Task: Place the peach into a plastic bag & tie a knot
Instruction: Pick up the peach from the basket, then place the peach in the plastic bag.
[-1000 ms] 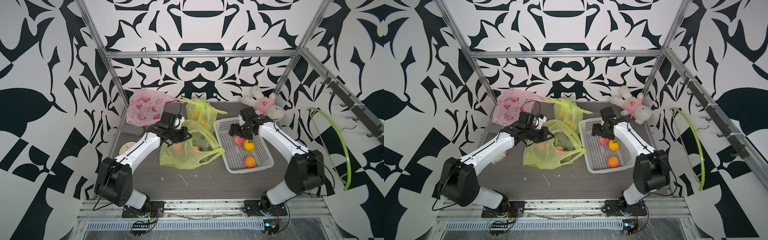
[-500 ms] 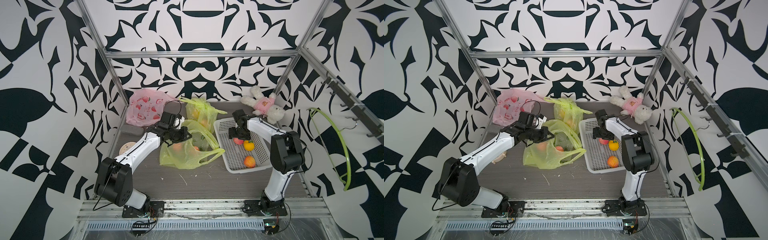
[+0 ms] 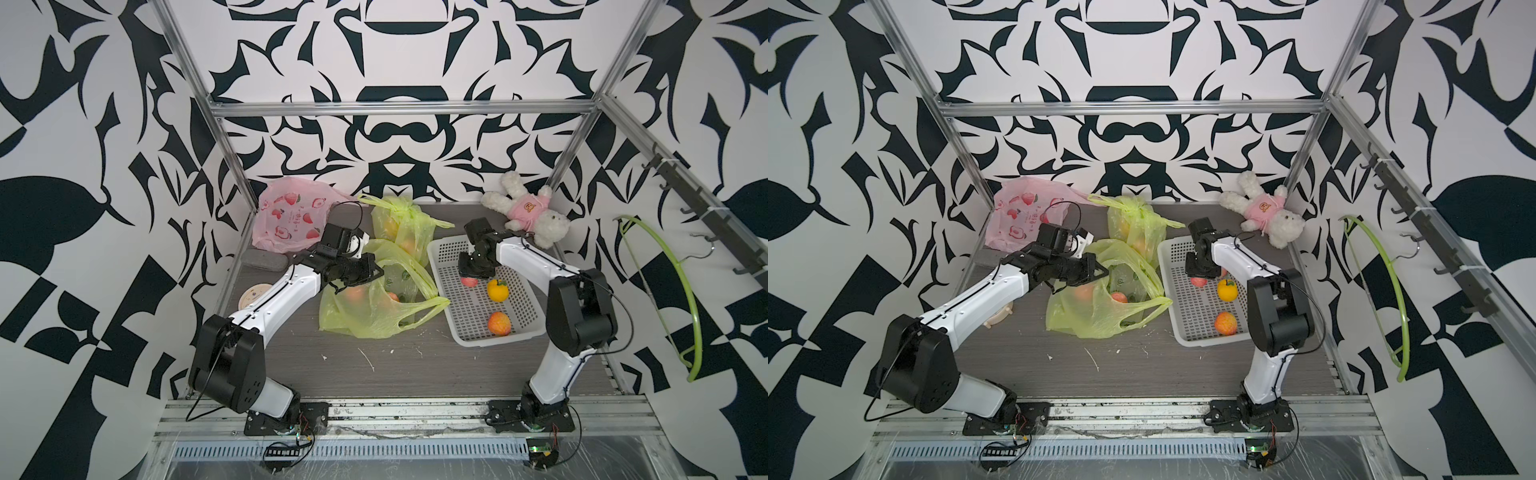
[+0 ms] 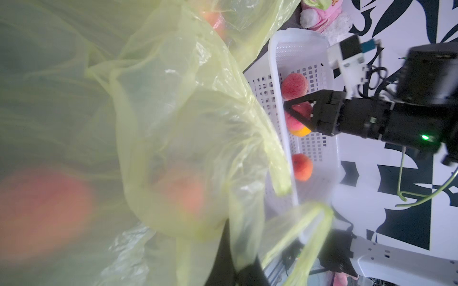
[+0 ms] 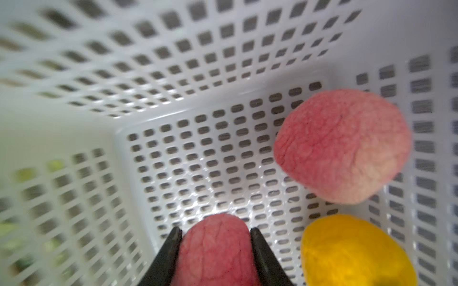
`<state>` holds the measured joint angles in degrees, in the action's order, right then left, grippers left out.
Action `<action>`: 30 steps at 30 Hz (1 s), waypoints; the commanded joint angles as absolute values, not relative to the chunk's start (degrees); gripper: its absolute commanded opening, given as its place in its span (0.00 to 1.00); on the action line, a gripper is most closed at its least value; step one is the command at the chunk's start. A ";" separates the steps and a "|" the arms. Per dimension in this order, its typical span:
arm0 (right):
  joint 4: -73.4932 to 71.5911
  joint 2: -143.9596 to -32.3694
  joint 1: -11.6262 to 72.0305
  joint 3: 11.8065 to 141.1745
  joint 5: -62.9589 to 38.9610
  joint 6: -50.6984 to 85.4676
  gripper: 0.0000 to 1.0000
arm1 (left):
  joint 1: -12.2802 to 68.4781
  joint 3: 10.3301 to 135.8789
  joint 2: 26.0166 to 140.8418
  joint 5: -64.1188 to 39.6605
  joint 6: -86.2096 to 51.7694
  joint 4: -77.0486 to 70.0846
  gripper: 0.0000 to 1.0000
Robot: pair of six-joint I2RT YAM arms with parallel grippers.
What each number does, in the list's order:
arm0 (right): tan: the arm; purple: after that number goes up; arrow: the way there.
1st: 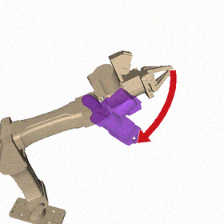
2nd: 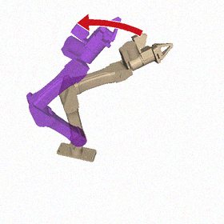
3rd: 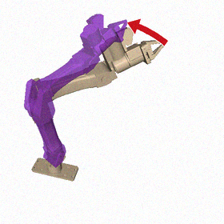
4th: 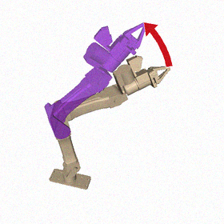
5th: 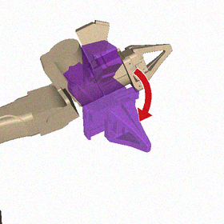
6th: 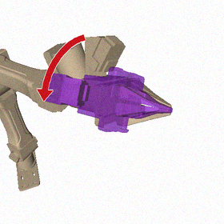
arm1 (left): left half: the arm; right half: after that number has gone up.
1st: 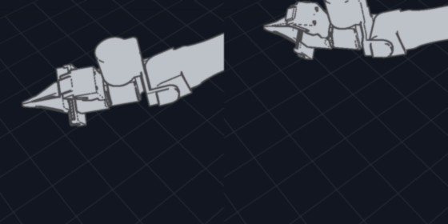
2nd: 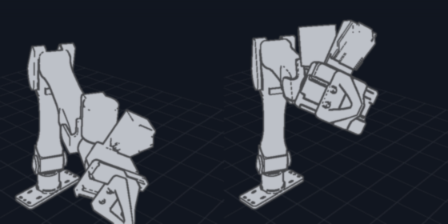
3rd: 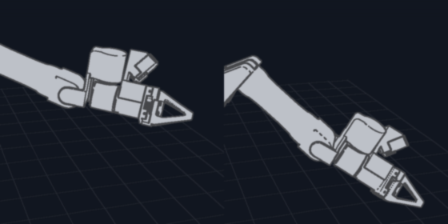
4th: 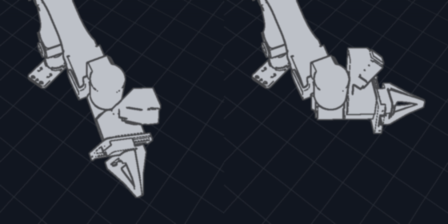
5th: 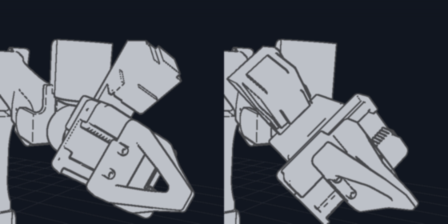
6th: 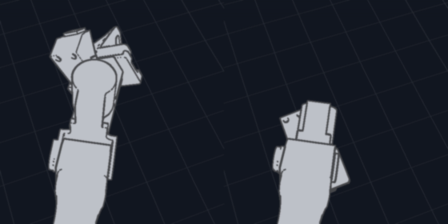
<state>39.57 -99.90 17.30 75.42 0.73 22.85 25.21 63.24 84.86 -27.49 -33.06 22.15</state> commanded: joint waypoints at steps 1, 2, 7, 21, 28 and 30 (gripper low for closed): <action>39.11 -90.65 22.78 75.66 -3.03 25.26 0.33 | 25.47 62.43 84.57 -28.14 -32.96 22.89 0.00; 39.43 -88.98 24.90 76.07 -3.17 25.75 0.32 | 25.42 62.32 84.47 -28.04 -32.96 22.86 0.00; 40.91 -87.04 34.79 78.95 -4.40 28.04 0.31 | 25.45 62.05 84.24 -27.97 -33.18 22.68 0.00; 28.44 -100.19 43.95 82.81 -17.41 36.78 0.75 | 25.44 59.89 82.36 -27.42 -34.32 21.31 0.00; 33.90 -90.97 43.79 80.46 -12.22 35.10 0.80 | 25.46 58.72 82.80 -27.29 -34.54 19.88 0.00; 36.03 -86.43 43.44 77.97 -9.37 34.99 0.80 | 25.41 58.80 82.97 -27.10 -34.54 19.59 0.00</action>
